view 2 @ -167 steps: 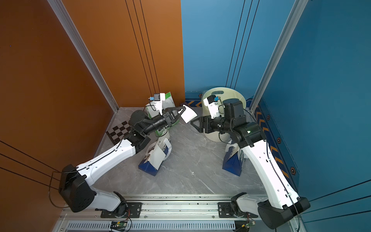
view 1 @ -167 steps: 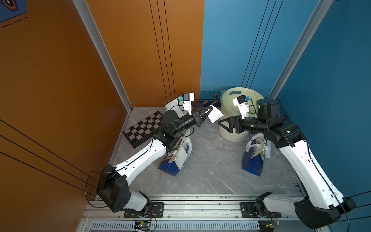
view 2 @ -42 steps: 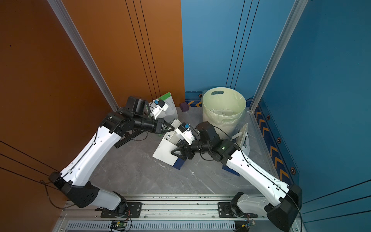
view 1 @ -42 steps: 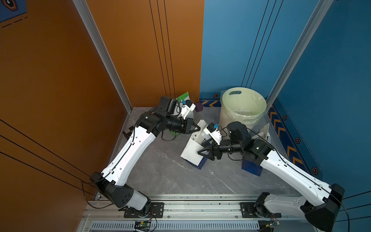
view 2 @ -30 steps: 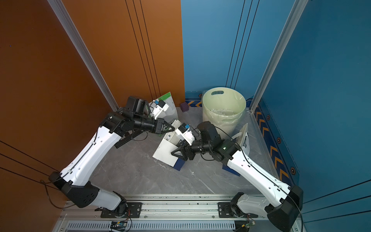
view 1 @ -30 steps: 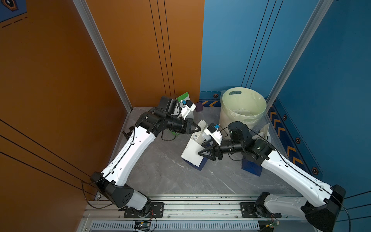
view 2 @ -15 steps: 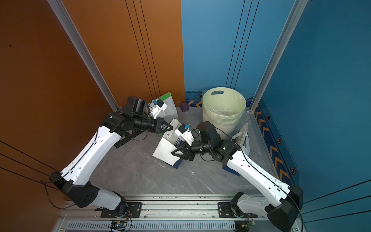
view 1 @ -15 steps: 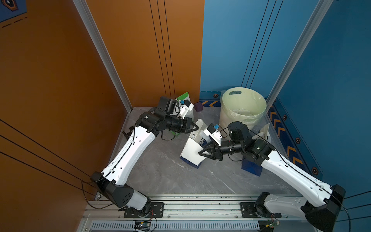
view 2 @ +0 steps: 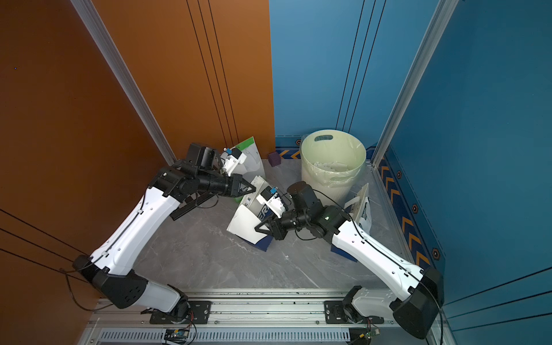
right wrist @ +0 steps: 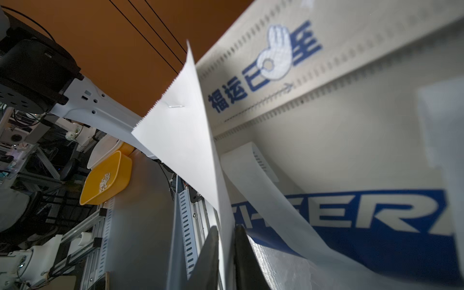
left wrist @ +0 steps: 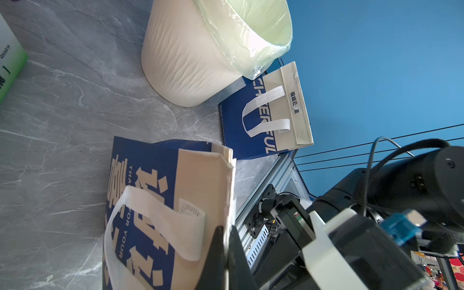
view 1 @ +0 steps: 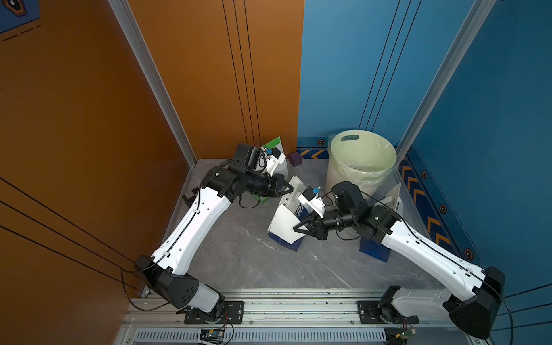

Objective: Shred takeout receipts and throw away
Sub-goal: Tear off the takeout receipt from the takeout bag, then place the takeout bag at the center of the board.

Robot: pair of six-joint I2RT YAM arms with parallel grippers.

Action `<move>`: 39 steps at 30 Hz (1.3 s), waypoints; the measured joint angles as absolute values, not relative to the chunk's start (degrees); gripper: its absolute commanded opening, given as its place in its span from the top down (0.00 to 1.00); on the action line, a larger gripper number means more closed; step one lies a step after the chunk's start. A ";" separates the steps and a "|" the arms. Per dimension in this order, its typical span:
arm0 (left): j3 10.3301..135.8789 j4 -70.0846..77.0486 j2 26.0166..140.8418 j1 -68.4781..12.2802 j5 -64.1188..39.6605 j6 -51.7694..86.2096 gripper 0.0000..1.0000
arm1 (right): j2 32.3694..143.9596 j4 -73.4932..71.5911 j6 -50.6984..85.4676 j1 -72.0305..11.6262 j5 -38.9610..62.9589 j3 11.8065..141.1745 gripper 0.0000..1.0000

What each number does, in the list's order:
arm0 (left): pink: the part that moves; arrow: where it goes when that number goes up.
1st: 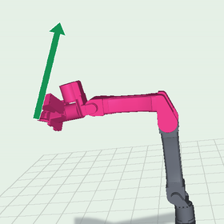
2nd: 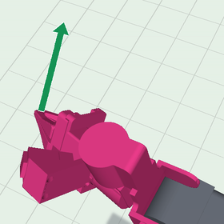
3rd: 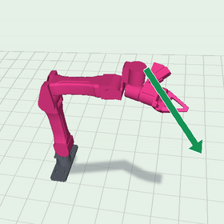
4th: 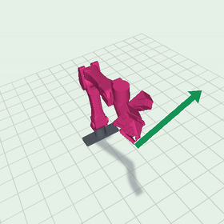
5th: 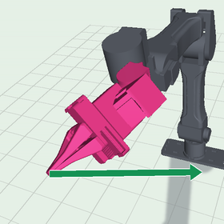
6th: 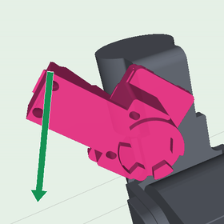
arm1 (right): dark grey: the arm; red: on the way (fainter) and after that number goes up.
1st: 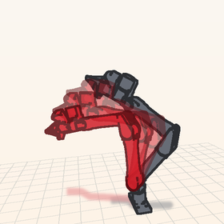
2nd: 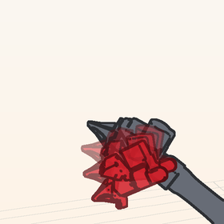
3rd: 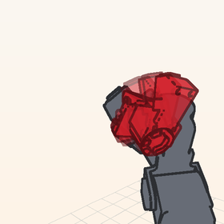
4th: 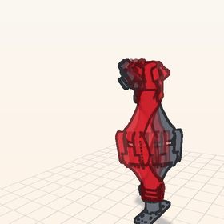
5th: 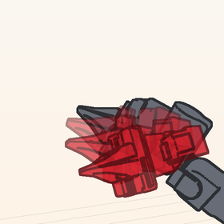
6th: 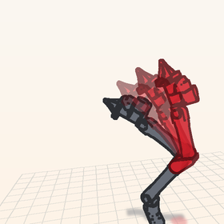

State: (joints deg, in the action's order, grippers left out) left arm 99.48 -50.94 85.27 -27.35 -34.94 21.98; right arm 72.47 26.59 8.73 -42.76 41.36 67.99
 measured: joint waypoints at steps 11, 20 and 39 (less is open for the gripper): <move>95.64 -50.61 84.20 -25.74 -27.35 23.62 1.00 | 70.17 31.11 6.70 -44.47 35.66 68.66 1.00; 94.78 -50.59 84.23 -24.67 -22.61 24.95 1.00 | 69.17 41.25 1.39 -52.62 27.44 76.82 1.00; 92.92 -50.13 86.87 -27.24 -24.82 23.35 0.90 | 60.58 47.59 0.14 -34.65 19.20 77.47 1.00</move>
State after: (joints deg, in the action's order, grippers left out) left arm 92.92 -50.13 86.87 -27.24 -24.82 23.35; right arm 60.58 47.59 0.14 -34.65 19.20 77.47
